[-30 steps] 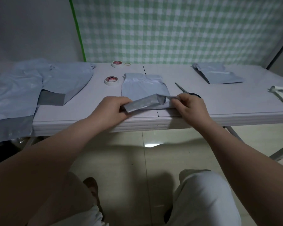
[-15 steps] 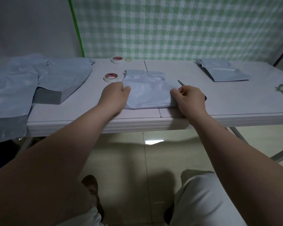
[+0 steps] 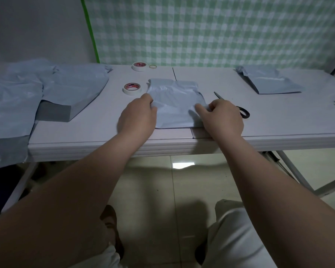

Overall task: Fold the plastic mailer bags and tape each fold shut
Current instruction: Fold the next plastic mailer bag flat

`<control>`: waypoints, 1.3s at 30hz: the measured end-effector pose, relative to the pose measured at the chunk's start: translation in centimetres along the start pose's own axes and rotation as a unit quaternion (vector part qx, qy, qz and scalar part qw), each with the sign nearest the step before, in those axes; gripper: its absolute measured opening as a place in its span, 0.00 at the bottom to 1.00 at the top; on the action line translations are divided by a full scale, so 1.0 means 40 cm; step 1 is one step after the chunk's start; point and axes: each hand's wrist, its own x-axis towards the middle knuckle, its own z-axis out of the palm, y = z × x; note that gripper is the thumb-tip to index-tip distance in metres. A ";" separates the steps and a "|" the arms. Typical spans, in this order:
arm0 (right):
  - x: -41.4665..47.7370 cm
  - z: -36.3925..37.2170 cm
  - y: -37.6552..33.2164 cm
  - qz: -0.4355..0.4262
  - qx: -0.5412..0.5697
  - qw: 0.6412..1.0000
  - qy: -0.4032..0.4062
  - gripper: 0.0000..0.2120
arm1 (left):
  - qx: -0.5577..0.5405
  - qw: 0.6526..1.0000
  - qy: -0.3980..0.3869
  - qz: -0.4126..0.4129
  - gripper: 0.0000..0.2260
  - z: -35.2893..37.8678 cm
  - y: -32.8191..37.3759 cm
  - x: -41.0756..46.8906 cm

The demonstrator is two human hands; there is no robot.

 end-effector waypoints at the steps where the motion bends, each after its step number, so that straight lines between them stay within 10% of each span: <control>1: 0.004 0.001 -0.002 0.006 0.003 1.000 0.006 0.14 | 0.001 1.000 0.000 0.002 0.09 0.000 -0.001 0.001; 14: 0.005 0.031 0.015 -0.048 0.110 0.992 0.030 0.10 | -0.144 0.988 0.047 -0.020 0.12 -0.012 -0.004 -0.009; 39: 0.020 0.028 0.012 -0.044 0.059 0.997 -0.014 0.21 | -0.037 0.998 -0.031 0.043 0.25 0.005 -0.026 0.019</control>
